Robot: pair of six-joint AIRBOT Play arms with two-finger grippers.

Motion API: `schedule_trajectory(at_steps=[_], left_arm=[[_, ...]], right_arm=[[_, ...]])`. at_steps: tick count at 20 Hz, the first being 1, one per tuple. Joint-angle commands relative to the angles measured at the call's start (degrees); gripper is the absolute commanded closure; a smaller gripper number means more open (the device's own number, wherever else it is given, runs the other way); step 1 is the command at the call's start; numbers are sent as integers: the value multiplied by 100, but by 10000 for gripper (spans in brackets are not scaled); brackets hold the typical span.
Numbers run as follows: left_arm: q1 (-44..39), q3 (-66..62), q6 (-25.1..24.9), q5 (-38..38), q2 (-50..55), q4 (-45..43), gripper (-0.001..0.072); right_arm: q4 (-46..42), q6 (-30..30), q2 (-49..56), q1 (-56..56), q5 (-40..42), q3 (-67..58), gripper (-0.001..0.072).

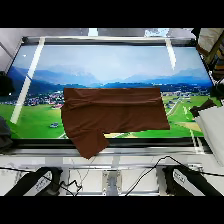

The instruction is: Fold the shirts.

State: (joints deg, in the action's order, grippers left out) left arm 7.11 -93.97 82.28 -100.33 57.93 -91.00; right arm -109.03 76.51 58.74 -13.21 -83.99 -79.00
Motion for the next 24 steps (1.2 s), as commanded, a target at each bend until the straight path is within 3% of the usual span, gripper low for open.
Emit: schedule_trajectory(at_steps=[1, 5, 9, 13, 17, 24], left_arm=[[4, 1480, -151, 704, -125, -7, 296], [7, 2662, -179, 1294, -125, 1014, 294], [9, 3318, -282, 1379, -125, 1478, 293], [9, 3399, -286, 1414, -125, 1650, 294], [9, 3399, -321, 1412, -125, 1644, 294], [9, 3399, -321, 1436, -125, 1637, 294]], right_arm=[[1333, -111, -22, -931, 809, 1191, 312], [3777, -1228, -20, -2024, 1283, 2361, 311], [3917, -1499, 33, -2413, 1716, 3512, 311], [4741, -1832, 540, -2433, 1971, 4251, 311], [5584, -2087, 1298, -2433, 2044, 4321, 311], [5866, -2391, 2175, -2430, 2476, 4321, 318]])
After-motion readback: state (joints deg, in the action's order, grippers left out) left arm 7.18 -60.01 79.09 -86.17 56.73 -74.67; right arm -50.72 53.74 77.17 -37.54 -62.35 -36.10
